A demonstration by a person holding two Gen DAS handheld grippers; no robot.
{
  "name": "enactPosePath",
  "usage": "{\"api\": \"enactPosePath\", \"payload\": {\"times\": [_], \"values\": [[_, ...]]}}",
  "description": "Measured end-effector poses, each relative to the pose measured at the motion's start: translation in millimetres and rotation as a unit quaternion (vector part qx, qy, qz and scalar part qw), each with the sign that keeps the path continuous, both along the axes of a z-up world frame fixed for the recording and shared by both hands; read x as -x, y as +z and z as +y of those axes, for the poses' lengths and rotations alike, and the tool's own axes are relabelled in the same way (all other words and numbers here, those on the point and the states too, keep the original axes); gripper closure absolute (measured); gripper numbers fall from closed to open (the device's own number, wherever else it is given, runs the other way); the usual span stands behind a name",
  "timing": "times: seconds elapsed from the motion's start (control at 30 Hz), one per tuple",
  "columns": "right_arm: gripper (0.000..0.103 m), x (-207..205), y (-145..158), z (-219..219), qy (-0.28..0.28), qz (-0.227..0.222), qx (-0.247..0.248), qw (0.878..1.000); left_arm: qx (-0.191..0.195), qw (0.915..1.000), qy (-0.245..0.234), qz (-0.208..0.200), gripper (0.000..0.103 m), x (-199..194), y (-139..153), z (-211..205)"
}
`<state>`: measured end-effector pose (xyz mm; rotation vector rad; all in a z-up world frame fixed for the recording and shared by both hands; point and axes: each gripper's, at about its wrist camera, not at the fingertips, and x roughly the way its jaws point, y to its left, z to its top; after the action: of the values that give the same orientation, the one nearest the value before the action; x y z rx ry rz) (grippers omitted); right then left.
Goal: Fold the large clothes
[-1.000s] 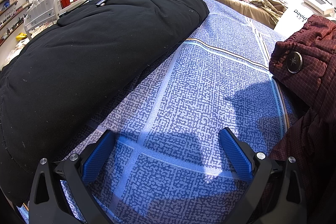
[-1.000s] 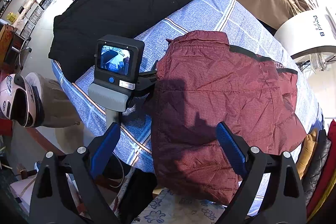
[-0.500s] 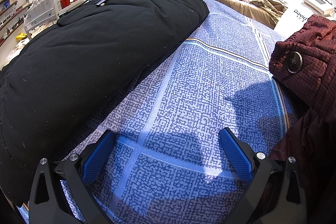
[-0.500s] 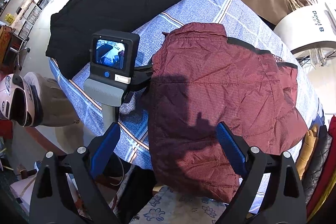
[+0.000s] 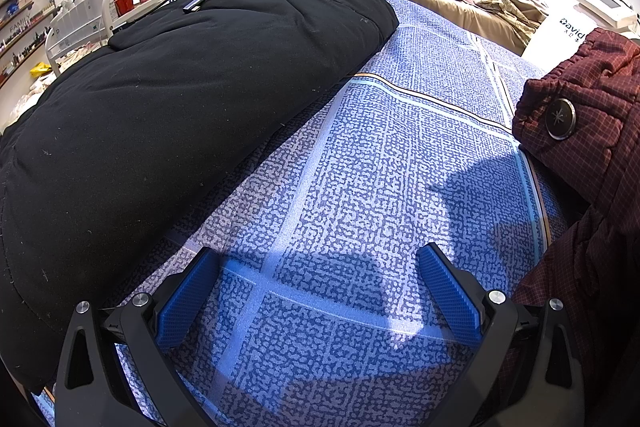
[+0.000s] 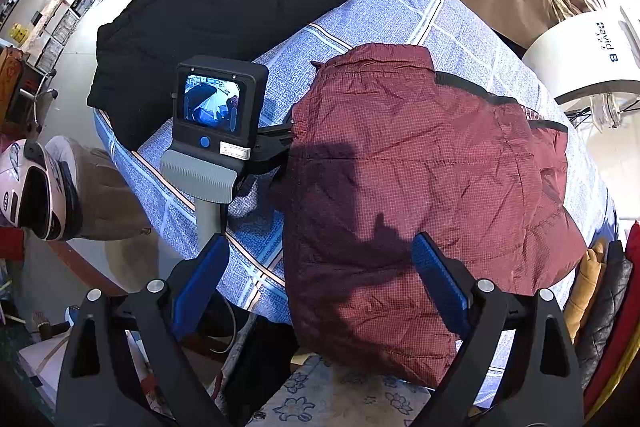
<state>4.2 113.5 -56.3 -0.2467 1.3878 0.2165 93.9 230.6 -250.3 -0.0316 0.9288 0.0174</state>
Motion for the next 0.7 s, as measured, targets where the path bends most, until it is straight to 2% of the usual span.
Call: {"api": "enactPosePath", "payload": {"times": [0.37, 0.5, 0.6, 0.7], "values": [[0.012, -2, 11, -15, -0.028, -0.016, -0.016, 0.999, 0.0, 1.0, 0.0, 0.0, 0.005, 0, 0, 1], [0.012, -2, 15, -35, -0.048, -0.036, -0.013, 0.998, 0.0, 1.0, 0.0, 0.0, 0.005, 0, 0, 1], [0.012, -1, 15, -57, -0.079, -0.031, -0.02, 0.996, 0.0, 1.0, 0.0, 0.0, 0.005, -1, 0, 1], [0.012, 4, 23, -83, -0.097, -0.05, -0.025, 0.994, 0.0, 1.0, -0.001, 0.0, 0.005, -1, 0, 1]]}}
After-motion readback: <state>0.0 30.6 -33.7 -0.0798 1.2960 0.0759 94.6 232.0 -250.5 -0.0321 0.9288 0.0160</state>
